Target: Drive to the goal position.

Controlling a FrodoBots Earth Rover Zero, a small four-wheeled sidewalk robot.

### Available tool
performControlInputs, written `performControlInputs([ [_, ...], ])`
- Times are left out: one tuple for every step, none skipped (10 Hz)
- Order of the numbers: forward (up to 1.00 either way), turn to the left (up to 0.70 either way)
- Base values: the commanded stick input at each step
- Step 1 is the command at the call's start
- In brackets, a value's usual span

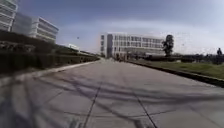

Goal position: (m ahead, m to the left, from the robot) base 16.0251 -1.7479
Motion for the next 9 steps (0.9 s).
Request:
performControlInputs([
  [0.7,0.33],
  [0.7,0.35],
  [0.7,0.35],
  [0.7,0.35],
  [0.7,0.35],
  [0.7,0.35],
  [0.7,0.35],
  [0.7,0.35],
  [0.7,0.35],
])
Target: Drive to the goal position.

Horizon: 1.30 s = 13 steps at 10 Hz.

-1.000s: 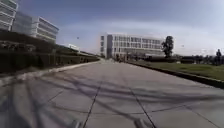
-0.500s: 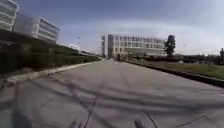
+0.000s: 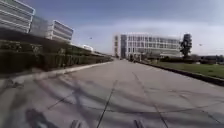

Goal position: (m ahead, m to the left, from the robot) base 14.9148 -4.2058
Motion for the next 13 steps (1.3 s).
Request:
performControlInputs([
  [0.7,0.15],
  [0.7,0.02],
  [0.7,0.01],
  [0.7,0.0],
  [0.7,0.0],
  [0.7,0.0],
  [0.7,0.0],
  [0.7,0.0],
  [0.7,0.0],
  [0.7,0.0],
  [0.7,0.0],
  [0.7,0.0],
  [0.7,0.0],
])
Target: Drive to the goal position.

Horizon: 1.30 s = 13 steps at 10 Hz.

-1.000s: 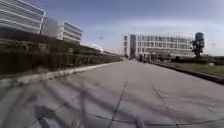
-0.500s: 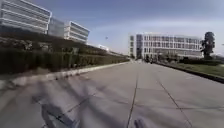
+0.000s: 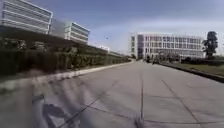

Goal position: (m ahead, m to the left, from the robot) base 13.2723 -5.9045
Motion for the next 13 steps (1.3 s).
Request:
performControlInputs([
  [0.7,0.0],
  [0.7,0.0],
  [0.7,0.0],
  [0.7,0.0],
  [0.7,0.0],
  [0.7,-0.11],
  [0.7,-0.35],
  [0.7,-0.35],
  [0.7,-0.32],
  [0.7,0.0],
  [0.7,0.0],
  [0.7,0.0],
  [0.7,0.0],
])
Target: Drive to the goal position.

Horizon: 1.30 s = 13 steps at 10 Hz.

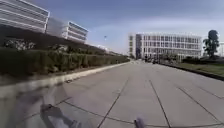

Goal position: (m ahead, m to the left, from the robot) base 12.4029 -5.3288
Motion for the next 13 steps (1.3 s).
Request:
performControlInputs([
  [0.7,0.09],
  [0.7,0.0],
  [0.7,0.0],
  [0.7,0.0],
  [0.7,0.0],
  [0.7,0.0],
  [0.7,0.0],
  [0.7,0.0],
  [0.7,-0.35],
  [0.7,-0.35],
  [0.7,-0.35],
  [0.7,-0.35],
  [0.7,-0.29],
])
